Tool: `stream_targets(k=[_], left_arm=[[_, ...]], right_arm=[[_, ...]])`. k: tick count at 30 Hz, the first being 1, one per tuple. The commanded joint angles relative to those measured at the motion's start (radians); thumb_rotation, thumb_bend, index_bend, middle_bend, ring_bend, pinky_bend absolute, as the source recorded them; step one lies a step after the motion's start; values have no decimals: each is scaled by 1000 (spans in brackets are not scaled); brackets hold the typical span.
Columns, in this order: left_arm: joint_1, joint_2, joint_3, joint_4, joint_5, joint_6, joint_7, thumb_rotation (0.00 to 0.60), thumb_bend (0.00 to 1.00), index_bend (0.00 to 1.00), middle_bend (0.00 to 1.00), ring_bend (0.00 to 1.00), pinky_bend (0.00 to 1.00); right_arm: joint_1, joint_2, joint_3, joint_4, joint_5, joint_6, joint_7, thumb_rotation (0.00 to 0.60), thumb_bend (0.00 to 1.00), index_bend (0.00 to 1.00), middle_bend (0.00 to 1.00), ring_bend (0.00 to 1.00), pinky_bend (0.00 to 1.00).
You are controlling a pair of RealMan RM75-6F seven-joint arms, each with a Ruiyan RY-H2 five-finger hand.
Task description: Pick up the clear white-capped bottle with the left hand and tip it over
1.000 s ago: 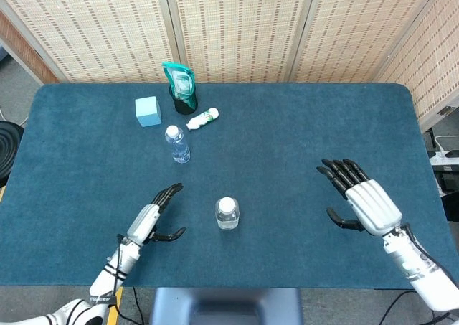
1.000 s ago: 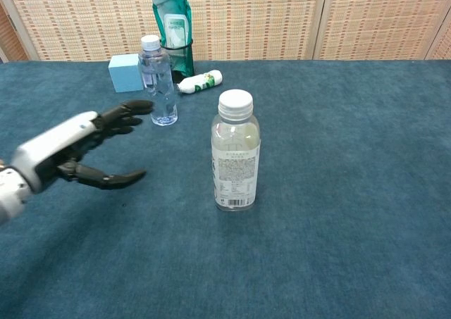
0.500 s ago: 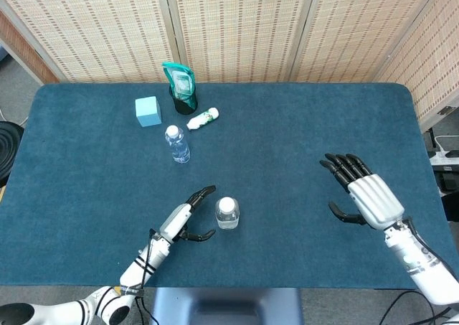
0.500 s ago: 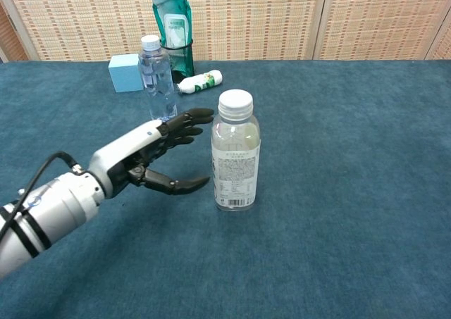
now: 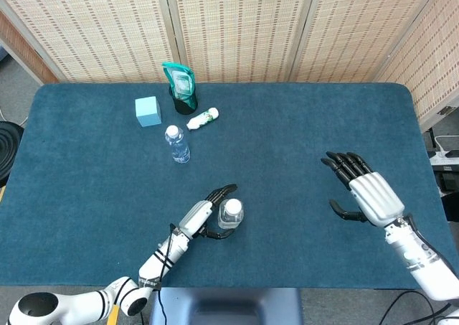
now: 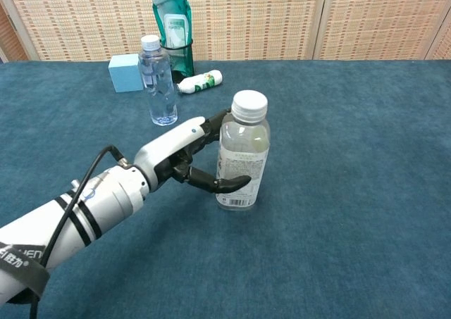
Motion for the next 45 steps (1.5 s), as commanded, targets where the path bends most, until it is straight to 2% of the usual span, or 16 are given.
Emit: stream_targets(k=[1, 6, 9, 15, 18, 21, 29, 41, 45], left_arm=[[-10, -11, -8, 10, -16, -9, 15, 600, 293, 138, 63, 0, 0], [-3, -42, -40, 22, -74, -1, 30, 600, 323, 379, 414, 38, 0], [4, -50, -50, 24, -97, 2, 19, 600, 378, 485, 539, 97, 0], [7, -51, -50, 23, -118, -8, 19, 600, 565, 561, 612, 146, 10], [8, -53, -48, 23, -122, -9, 22, 600, 653, 603, 654, 180, 18], [9, -67, -44, 30, -129, -8, 33, 600, 730, 671, 720, 217, 18], [13, -82, -37, 44, -138, -8, 69, 600, 750, 694, 750, 239, 21], [11, -75, -55, 39, -157, -19, 48, 600, 767, 708, 780, 249, 19], [11, -81, -58, 45, -166, -28, 30, 600, 799, 712, 809, 273, 18]], right_arm=[[4, -2, -1, -2, -2, -4, -2, 500, 370, 0, 0, 0, 0], [19, -6, -3, -10, -8, -22, -12, 501, 370, 0, 0, 0, 0], [41, -14, -3, -12, -22, -45, -28, 502, 370, 0, 0, 0, 0], [103, -32, 7, -15, -28, -122, -45, 506, 369, 8, 0, 0, 0], [132, -46, 13, -12, -42, -149, -44, 503, 370, 101, 0, 0, 0], [251, -103, 43, 16, -28, -293, -17, 477, 369, 155, 0, 0, 0], [375, -149, 67, 8, 62, -455, -64, 436, 370, 173, 0, 0, 0], [431, -204, 61, 11, 192, -496, -167, 433, 369, 175, 0, 0, 0], [447, -212, 59, 12, 204, -507, -165, 398, 370, 175, 0, 0, 0]])
